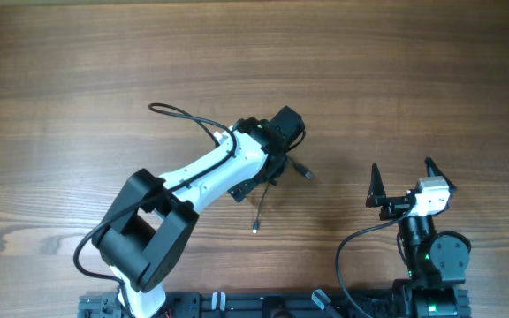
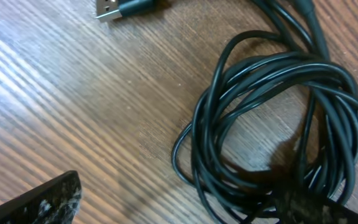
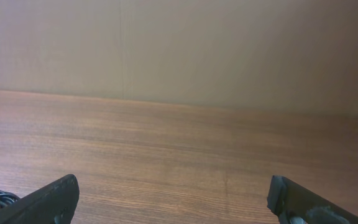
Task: Untangle cables
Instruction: 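Move the left gripper over the black cable bundle and lower, then grasp the cable bundle with the left gripper and lift it up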
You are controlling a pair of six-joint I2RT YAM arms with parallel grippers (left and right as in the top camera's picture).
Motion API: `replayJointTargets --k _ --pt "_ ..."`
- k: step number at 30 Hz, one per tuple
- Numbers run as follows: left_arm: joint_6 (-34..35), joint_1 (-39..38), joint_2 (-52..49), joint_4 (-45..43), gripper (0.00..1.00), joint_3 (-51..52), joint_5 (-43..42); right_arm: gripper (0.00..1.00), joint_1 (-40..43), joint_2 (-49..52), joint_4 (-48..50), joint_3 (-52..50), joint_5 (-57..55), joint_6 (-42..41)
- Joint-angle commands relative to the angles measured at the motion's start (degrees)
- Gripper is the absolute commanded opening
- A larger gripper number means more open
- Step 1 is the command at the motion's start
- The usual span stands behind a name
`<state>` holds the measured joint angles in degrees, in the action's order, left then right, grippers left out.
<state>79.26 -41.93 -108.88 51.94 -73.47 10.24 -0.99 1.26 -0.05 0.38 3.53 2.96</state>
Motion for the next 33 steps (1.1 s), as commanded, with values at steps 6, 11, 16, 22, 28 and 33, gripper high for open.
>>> replayJointTargets --k 6,11,16,22,28,33 --pt "4.2 0.4 -1.1 -6.7 1.00 6.5 2.9 1.00 -0.1 -0.7 0.1 -0.1 -0.5 0.7" --pt "4.1 0.5 -1.1 -7.7 1.00 7.0 4.2 1.00 -0.1 -0.7 0.1 -0.1 -0.5 0.7" --pt "4.1 0.5 -1.1 -9.8 0.84 8.9 6.6 1.00 -0.1 -0.7 0.1 -0.1 -0.5 0.7" --pt "4.1 0.5 -1.1 -10.9 0.59 9.9 6.8 1.00 -0.1 -0.7 0.1 -0.1 -0.5 0.7" --pt "3.4 0.5 -1.1 -10.8 0.06 9.9 6.8 1.00 -0.1 -0.7 0.1 -0.1 -0.5 0.7" --pt "-5.9 0.5 -1.0 -10.7 0.04 9.9 8.1 1.00 -0.1 -0.7 0.1 -0.1 -0.5 0.7"
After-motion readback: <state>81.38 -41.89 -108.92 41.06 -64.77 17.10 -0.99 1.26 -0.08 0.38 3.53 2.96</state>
